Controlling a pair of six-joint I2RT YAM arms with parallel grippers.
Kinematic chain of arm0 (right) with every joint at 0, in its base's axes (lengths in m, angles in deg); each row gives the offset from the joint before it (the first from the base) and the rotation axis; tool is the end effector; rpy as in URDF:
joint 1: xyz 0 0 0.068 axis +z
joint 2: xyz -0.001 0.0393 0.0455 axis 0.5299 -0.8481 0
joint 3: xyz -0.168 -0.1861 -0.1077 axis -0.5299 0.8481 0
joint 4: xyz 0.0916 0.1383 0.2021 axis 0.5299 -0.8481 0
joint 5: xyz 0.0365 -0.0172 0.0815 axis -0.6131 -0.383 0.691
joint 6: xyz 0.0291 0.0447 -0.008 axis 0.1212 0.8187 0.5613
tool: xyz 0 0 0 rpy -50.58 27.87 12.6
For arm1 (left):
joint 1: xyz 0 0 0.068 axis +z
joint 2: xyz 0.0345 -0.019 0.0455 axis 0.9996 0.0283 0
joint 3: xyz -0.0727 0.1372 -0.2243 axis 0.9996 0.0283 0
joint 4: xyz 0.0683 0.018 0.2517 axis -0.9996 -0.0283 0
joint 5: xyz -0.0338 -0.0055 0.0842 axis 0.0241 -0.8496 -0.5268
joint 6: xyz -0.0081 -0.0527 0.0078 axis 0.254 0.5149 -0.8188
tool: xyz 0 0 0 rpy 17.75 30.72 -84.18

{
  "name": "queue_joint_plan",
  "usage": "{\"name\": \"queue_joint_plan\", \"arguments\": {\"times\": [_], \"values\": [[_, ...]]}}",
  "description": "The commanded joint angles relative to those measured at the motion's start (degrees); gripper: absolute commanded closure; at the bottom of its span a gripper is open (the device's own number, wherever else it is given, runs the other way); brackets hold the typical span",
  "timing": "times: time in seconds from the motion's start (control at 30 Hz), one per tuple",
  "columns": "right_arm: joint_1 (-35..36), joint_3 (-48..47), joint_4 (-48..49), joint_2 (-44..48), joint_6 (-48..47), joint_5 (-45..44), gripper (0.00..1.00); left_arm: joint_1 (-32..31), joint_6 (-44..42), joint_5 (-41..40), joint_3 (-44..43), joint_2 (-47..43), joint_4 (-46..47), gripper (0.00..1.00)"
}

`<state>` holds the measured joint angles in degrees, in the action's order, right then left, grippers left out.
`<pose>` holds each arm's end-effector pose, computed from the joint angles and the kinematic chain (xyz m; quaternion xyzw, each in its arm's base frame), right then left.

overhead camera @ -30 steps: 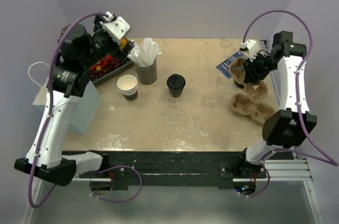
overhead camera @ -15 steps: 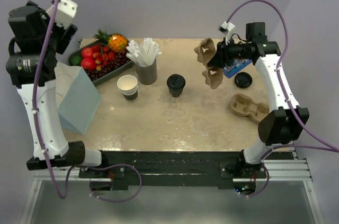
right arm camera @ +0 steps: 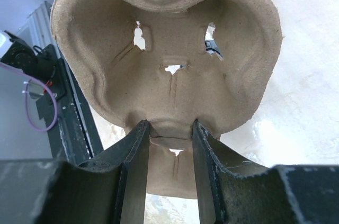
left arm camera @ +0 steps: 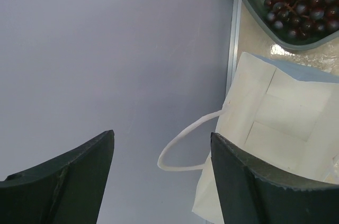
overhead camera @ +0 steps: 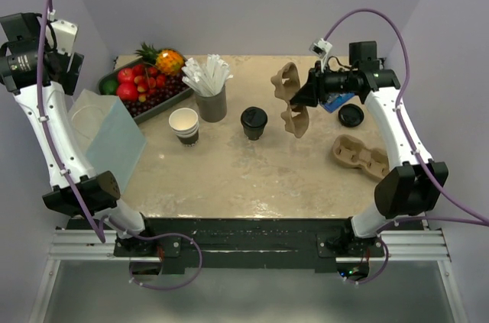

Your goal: Pack the takeout coffee

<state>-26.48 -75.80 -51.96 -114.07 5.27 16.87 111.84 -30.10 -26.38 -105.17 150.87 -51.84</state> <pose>0.3270 0.0611 0.3776 -0.3383 0.7616 0.3950 0.3868 0.2593 0.1198 0.4955 0.0413 0.8998 0.2790 0.3330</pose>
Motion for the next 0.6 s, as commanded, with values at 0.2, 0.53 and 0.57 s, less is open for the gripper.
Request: {"name": "queue_joint_plan", "arguments": {"times": [0.2,0.53,0.57], "values": [[0.1,-4.2,-3.4,-2.4,-2.1,8.0,1.0,0.2,3.9,0.9,6.5,-1.0,0.1,0.25],[0.2,-8.4,-7.5,-4.3,-3.4,8.5,1.0,0.8,4.7,-1.7,13.3,-1.5,2.2,0.28],[0.2,-8.5,-7.5,-4.3,-3.5,8.8,1.0,1.1,4.8,-1.4,14.3,-1.5,2.0,0.29]]}}
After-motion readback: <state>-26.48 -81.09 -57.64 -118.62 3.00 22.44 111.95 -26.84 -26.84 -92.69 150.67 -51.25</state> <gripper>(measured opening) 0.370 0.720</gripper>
